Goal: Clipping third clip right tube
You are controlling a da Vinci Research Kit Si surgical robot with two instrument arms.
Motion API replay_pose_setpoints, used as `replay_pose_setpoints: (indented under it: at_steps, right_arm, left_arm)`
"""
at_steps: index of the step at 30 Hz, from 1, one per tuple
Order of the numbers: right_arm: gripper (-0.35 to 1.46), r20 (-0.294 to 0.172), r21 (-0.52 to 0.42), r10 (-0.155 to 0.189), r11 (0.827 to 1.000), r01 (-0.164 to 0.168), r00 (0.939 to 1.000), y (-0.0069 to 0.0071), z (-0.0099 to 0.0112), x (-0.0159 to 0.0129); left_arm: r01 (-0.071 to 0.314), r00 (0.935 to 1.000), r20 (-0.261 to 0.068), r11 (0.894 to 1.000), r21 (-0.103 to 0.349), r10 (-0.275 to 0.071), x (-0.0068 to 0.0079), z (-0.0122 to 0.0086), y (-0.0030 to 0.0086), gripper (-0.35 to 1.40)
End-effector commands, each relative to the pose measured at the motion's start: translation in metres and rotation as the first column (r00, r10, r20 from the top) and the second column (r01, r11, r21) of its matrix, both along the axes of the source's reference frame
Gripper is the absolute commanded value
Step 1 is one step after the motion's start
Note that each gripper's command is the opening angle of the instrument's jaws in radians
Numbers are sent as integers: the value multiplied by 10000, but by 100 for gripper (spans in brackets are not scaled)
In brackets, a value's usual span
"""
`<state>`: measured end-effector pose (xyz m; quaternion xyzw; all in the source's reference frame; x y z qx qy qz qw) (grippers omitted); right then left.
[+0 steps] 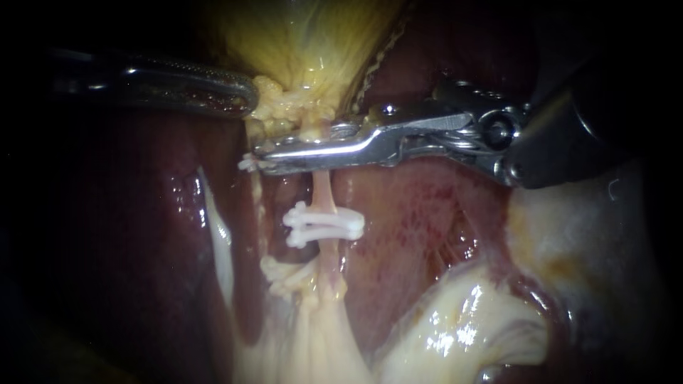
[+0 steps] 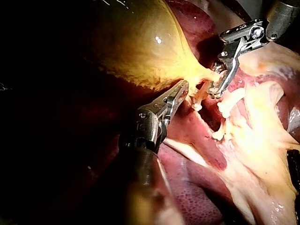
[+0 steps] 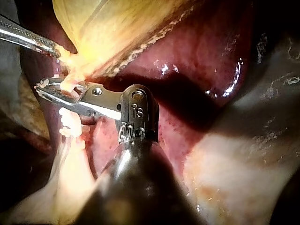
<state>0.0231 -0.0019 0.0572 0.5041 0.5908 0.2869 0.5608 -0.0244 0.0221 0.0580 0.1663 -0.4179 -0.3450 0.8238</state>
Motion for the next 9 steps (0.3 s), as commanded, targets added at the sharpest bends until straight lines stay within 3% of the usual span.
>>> replay_pose_setpoints:
  at_steps: [1, 9]
  right_arm:
    - [-35, 6, -1, 4, 10000, -4, 10000, 0, 1, 0]
    - [-35, 79, 98, -8, 10000, 7, 10000, 1, 4, -2]
  left_arm:
    - [-1, 10000, 1, 10000, 0, 1, 0, 0, 0, -35]
    - [-1, 10000, 1, 10000, 0, 1, 0, 0, 0, -35]
